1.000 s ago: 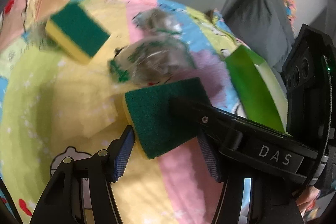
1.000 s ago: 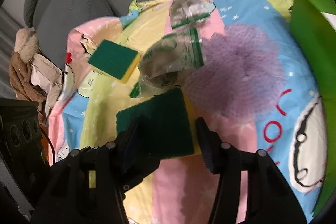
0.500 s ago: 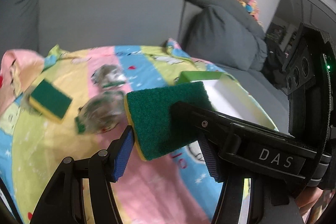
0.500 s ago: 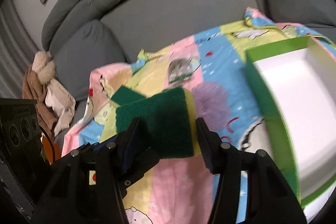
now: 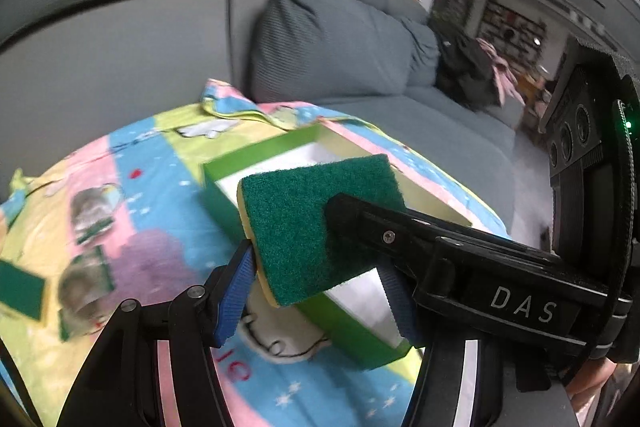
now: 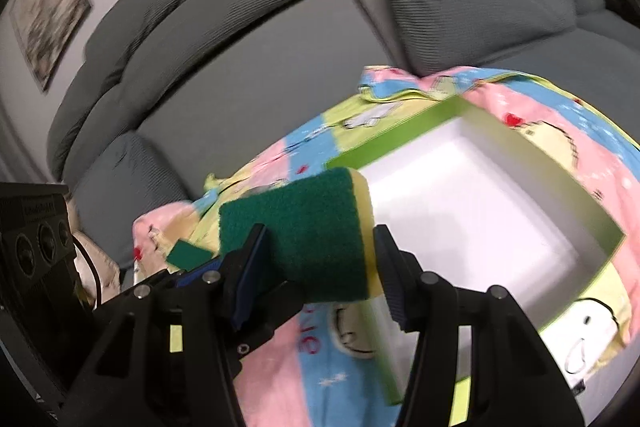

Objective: Organize objects
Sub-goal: 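Carry the sponge in the right gripper over the green box, then open the right gripper to drop the sponge into the box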

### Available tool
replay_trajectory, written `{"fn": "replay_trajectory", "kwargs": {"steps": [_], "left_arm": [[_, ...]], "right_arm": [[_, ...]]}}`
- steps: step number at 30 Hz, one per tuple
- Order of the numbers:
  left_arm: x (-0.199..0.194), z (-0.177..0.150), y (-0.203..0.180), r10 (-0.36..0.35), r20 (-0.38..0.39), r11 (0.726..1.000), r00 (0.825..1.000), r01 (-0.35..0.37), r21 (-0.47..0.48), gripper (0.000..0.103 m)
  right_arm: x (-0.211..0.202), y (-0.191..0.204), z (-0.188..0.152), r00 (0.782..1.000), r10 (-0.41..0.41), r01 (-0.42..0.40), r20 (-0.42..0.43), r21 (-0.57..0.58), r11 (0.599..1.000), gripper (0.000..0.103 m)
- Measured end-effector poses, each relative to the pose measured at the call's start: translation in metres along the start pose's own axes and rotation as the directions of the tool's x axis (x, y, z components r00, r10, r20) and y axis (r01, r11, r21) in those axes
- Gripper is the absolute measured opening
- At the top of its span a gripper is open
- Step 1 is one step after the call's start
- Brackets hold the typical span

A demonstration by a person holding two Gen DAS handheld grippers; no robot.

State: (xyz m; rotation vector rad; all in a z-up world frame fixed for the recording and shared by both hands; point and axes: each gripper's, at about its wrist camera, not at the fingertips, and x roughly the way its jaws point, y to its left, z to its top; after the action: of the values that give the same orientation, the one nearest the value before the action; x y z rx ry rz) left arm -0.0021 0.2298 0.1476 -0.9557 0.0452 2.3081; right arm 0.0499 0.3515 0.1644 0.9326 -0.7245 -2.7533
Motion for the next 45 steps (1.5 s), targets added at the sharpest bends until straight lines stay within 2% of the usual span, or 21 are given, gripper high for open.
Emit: {"fn": "replay_trajectory", "kwargs": {"steps": [10,18,22,29,33,36,38,41,45], "left_arm": [[0.053,0.004,-0.028,-0.057,-0.115,0.997,0.992,0.062,0.041,0.062],[0.081,-0.006,-0.031,-0.09,-0.223,0.996,0.971,0.09,-0.011,0.062],[0.088,-0.012,-0.02,-0.114,-0.276,0.992,0.954,0.094,-0.086,0.062],[0.077,-0.02,-0.022,-0.071,-0.267,0.997,0.961,0.059,-0.053,0.062],[0.073,-0.023,-0.017,-0.069,-0.268,0.997,0.961,0.055,-0.059,0.062],[0.067,-0.027,-0.016,-0.068,-0.265,0.997,0.962,0.059,-0.044,0.062],[0.061,-0.028,-0.015,-0.07,-0.25,0.997,0.966,0.061,-0.043,0.062],[0.046,-0.028,-0.013,-0.091,-0.225,0.996,0.97,0.082,-0.047,0.062],[0.008,-0.023,-0.001,-0.068,-0.127,0.996,0.99,0.059,-0.071,0.062]], "right_arm": [[-0.003,-0.061,-0.001,0.997,-0.071,0.072,-0.01,0.16,0.984,0.053],[0.009,-0.086,-0.006,0.989,-0.13,0.143,-0.072,0.216,0.966,0.053],[0.011,-0.087,-0.008,0.984,-0.16,0.173,-0.077,0.202,0.964,0.053],[0.017,-0.081,-0.008,0.972,-0.213,0.228,-0.102,0.166,0.959,0.052],[0.016,-0.078,-0.009,0.963,-0.236,0.255,-0.128,0.163,0.953,0.052],[0.013,-0.078,-0.011,0.97,-0.197,0.219,-0.139,0.165,0.962,0.052],[0.013,-0.077,-0.012,0.969,-0.199,0.223,-0.145,0.171,0.96,0.053],[0.012,-0.073,-0.013,0.968,-0.207,0.23,-0.145,0.163,0.959,0.061],[0.004,-0.064,-0.008,0.98,-0.178,0.19,-0.085,0.161,0.969,0.064]]}}
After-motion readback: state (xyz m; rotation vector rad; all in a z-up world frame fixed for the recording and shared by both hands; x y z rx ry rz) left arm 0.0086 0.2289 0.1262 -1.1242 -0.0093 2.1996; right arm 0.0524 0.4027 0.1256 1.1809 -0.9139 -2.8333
